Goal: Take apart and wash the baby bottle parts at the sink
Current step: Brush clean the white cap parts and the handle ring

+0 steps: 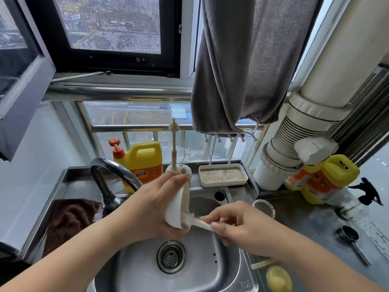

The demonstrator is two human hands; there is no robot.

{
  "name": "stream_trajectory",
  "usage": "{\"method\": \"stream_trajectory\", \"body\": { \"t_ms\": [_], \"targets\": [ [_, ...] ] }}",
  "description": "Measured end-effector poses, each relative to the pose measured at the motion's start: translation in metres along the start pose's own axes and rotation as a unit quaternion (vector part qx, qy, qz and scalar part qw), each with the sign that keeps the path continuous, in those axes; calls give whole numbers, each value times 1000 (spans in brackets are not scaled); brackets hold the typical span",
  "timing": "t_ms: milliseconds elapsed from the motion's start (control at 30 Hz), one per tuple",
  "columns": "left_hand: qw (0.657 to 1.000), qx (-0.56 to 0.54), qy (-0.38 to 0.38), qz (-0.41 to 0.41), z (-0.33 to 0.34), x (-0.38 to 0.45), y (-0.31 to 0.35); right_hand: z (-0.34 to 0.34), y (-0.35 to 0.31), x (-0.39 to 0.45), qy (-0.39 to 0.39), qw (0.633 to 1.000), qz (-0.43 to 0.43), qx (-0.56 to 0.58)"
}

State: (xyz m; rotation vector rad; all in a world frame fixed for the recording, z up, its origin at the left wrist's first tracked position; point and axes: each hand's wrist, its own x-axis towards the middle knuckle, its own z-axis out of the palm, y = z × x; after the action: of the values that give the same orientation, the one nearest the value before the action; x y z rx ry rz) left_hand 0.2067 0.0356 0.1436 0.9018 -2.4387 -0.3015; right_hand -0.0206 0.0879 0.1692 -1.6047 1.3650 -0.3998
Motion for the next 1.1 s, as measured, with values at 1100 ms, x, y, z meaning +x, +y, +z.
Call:
{"method": "stream_trajectory", "body": {
  "t_ms": [1100],
  "targets": [
    [913,-290,-188,-217,3,11,0,-4,23,6,251,756,-277,-537]
  ]
}}
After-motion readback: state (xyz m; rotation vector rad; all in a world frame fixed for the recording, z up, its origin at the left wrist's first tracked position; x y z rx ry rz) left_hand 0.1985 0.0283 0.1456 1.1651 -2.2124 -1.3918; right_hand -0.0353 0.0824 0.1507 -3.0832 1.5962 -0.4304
